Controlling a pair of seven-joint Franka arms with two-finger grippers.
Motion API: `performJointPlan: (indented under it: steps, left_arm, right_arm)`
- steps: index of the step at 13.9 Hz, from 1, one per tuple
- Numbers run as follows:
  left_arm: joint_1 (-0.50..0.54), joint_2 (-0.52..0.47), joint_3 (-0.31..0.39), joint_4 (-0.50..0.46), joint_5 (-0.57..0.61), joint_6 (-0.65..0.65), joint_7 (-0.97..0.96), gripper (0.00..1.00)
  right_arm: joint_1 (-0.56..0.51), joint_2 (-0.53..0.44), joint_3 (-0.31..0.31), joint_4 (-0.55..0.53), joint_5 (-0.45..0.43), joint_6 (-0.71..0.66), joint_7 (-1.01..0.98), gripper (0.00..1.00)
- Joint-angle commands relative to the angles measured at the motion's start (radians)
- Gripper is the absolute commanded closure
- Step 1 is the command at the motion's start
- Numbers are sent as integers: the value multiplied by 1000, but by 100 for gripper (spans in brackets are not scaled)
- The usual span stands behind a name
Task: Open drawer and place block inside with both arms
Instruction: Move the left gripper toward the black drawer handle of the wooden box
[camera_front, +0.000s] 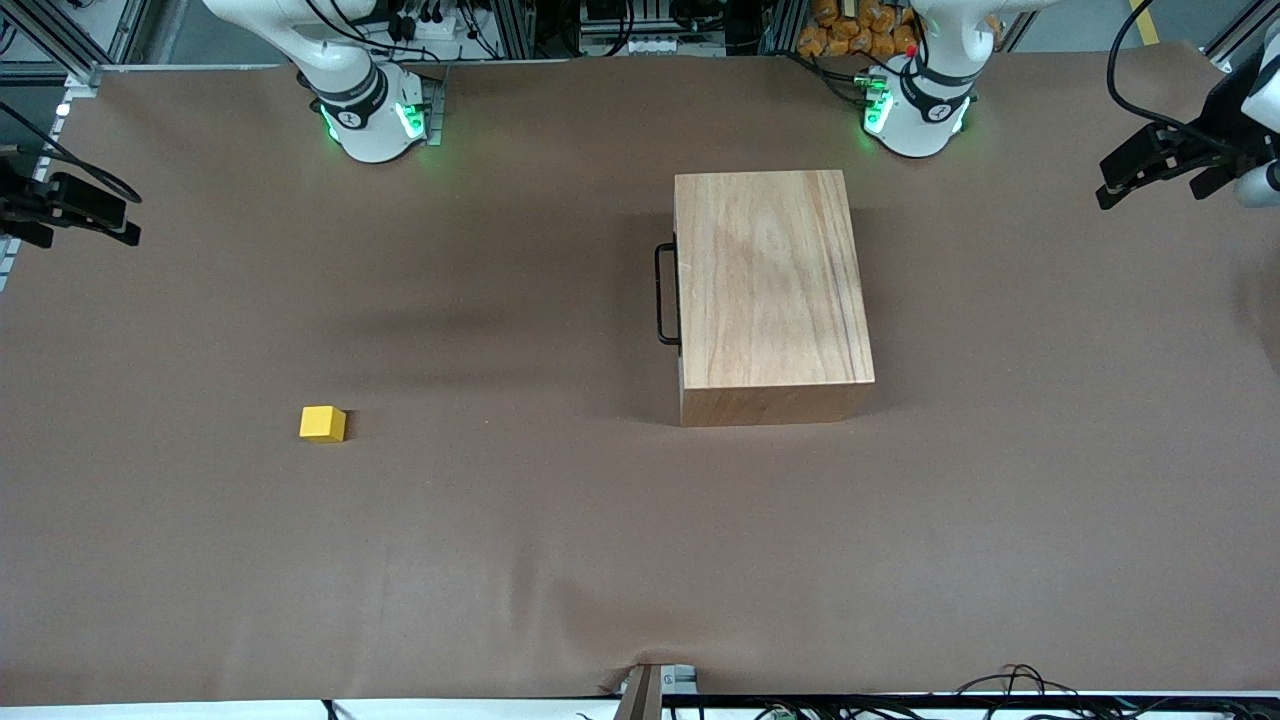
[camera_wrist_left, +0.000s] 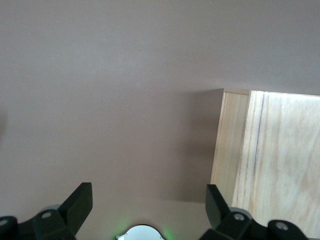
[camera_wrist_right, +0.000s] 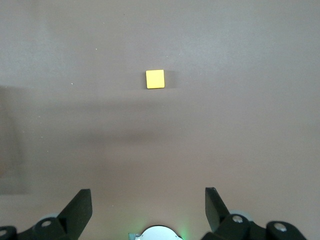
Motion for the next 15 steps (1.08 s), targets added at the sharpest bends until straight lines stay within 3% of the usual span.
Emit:
performJointPlan:
  steps: [1,8,12,15]
  left_arm:
    - [3,17,-4,32,-20,-18,7,0]
    - [-13,72,-28,96,-20,-40,-7,0]
    - [-15,158,-152,177,-8,-50,-60,0]
    - [-59,233,-249,257,-5,-55,-317,0]
  right_arm:
    - [-21,-14,23,-12,-10,18,3,0]
    - [-23,-13,22,-12,-10,17,2,0]
    - [-18,-13,22,-12,-11,15,-3,0]
    - [-18,-13,23,-12,-11,15,-4,0]
